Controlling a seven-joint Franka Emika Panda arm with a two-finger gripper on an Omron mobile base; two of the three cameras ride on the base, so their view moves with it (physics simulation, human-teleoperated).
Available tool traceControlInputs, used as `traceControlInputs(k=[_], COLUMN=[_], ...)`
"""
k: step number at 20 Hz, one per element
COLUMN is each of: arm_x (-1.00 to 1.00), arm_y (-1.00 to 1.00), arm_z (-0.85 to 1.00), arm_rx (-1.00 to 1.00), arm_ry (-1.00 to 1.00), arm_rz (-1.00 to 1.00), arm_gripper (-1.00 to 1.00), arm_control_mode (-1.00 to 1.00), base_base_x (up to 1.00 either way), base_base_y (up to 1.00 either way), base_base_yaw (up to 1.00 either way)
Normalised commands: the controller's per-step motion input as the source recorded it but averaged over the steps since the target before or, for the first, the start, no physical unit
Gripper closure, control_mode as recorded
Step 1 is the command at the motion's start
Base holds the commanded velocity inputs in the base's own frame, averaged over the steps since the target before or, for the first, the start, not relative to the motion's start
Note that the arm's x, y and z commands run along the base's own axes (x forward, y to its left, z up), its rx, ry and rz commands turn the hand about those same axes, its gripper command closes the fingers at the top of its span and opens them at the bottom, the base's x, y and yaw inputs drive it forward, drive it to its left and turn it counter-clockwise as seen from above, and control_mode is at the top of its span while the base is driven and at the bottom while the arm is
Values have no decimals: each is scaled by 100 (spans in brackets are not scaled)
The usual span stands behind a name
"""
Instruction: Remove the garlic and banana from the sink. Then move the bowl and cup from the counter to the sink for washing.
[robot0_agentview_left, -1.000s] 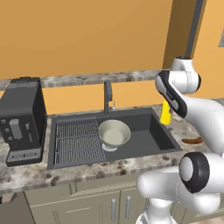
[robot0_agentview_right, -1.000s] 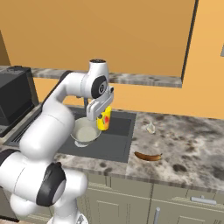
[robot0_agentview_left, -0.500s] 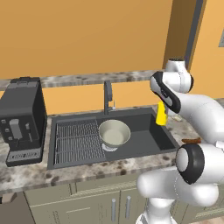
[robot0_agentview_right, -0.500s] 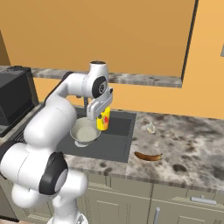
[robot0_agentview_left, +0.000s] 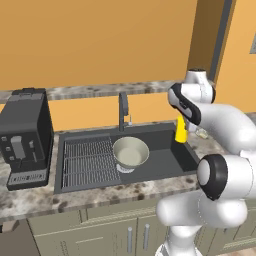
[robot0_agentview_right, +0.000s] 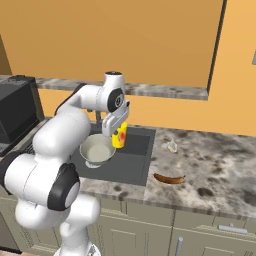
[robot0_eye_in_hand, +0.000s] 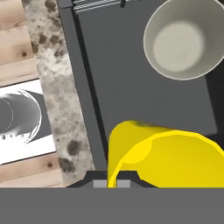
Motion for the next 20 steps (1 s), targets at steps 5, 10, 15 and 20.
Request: traceControlInputs(k=[5,10,15,20], arm_x=[19,16,12,10], arm_y=[0,0,-1,-3], arm_z=[-14,-13,-15,-13], arm_rx=[0,0,0,0], arm_ry=[0,0,0,0], arm_rz=[3,4,3,2], arm_gripper=[100,100,100,100], arm_control_mode=[-100,-100,-100,-100], base_base_x=[0,0,0,0], base_base_y=[0,0,0,0], base_base_yaw=[0,0,0,0])
